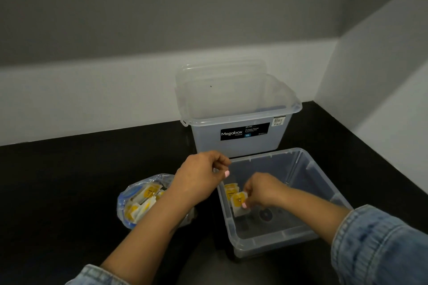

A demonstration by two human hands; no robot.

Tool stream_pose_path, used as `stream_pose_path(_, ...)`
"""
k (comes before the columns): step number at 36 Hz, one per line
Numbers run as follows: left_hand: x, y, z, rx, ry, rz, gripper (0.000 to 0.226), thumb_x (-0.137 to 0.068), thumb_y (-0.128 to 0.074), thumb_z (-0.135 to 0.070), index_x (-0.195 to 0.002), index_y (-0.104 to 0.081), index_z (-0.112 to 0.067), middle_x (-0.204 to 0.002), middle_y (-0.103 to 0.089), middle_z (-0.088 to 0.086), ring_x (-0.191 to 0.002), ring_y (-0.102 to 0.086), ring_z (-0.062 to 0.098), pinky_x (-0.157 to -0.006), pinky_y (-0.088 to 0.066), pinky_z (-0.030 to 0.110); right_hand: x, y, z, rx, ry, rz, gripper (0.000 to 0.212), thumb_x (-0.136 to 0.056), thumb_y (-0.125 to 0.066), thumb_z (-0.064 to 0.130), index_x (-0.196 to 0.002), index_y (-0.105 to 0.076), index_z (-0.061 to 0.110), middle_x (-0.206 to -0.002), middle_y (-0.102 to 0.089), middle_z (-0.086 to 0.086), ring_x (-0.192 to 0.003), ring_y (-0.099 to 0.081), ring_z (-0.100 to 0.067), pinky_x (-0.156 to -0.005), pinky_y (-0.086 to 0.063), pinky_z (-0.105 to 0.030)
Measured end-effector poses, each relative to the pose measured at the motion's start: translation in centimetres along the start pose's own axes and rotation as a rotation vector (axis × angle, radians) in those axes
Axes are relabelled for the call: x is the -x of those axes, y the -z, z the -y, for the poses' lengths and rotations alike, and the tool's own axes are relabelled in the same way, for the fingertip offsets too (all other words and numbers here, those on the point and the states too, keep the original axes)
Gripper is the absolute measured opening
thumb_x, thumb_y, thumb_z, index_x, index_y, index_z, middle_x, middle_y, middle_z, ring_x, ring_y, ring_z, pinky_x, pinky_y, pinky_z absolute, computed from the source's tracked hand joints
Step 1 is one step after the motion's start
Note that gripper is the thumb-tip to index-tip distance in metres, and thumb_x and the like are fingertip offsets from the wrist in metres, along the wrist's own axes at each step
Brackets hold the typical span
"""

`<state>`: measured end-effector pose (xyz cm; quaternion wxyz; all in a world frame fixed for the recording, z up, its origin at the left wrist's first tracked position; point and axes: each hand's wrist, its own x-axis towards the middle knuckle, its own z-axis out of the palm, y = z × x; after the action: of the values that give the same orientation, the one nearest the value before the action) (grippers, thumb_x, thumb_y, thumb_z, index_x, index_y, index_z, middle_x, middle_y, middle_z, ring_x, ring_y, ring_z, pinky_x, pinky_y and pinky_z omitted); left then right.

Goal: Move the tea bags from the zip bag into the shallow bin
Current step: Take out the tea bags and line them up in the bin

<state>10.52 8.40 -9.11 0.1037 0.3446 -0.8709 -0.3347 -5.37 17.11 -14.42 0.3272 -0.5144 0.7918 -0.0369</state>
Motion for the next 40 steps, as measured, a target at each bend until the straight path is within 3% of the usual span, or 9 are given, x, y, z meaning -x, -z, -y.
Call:
stream_pose_path(9, 0.8, -0.2, 1.0, -0.07, -0.005, 0.041, 0.033, -0.081, -0.072, -0.023, -0.111, -0.061, -0.031, -0.105, -0.06, -0.016, -0.095, -0.057, 0.001, -0.088, -0.051, 0.023, -2.3, -1.7, 1.0, 0.127, -0.07, -0.046, 0.014, -0.082, -0.069, 0.027, -0.089, -0.071, 0.015, -0.076, -0.072, -0.004, -0.059, -0.068, -0.012, -0.059, -0.053, -0.025)
stream_pose_path(13, 0.9, -0.3, 1.2, -0.072, 0.0, 0.041, 0.034, -0.081, -0.072, -0.023, -0.112, -0.061, -0.03, -0.108, -0.061, -0.015, -0.1, -0.057, 0.0, -0.09, -0.05, 0.022, -2.4, -2.0, 1.4, 0.187, -0.045, -0.11, 0.019, -0.08, -0.07, 0.03, -0.091, -0.069, 0.015, -0.084, -0.065, -0.003, -0.082, -0.067, -0.021, -0.075, -0.055, -0.034)
stream_pose_path(20, 0.9, -0.4, 1.4, -0.074, 0.015, 0.035, 0.03, -0.082, -0.071, -0.025, -0.11, -0.06, -0.033, -0.107, -0.06, -0.017, -0.097, -0.056, -0.001, -0.089, -0.049, 0.021, -1.8, -2.0, 1.8, 0.364, 0.011, -0.206, 0.023, -0.087, -0.064, 0.028, -0.102, -0.065, 0.01, -0.103, -0.067, -0.008, -0.096, -0.064, -0.024, -0.079, -0.05, -0.033)
stream_pose_path(26, 0.8, -0.4, 1.2, -0.08, 0.001, 0.028, 0.029, -0.084, -0.068, -0.025, -0.11, -0.059, -0.033, -0.104, -0.057, -0.02, -0.094, -0.055, -0.002, -0.089, -0.048, 0.02, -1.7, -1.7, 2.0, 0.457, -0.005, -0.219, 0.029, -0.089, -0.062, 0.034, -0.106, -0.064, 0.01, -0.105, -0.066, -0.007, -0.098, -0.063, -0.023, -0.075, -0.045, -0.031)
stream_pose_path(40, 1.3, 1.1, 2.1, -0.033, 0.051, 0.023, 0.022, -0.088, -0.063, -0.024, -0.109, -0.06, -0.033, -0.096, -0.057, -0.021, -0.088, -0.054, -0.005, -0.084, -0.044, 0.015, -1.1, -0.7, 2.3, 0.401, -0.07, -0.208, 0.041, -0.08, -0.068, 0.047, -0.103, -0.065, 0.013, -0.101, -0.067, -0.005, -0.096, -0.064, -0.022, -0.077, -0.05, -0.032)
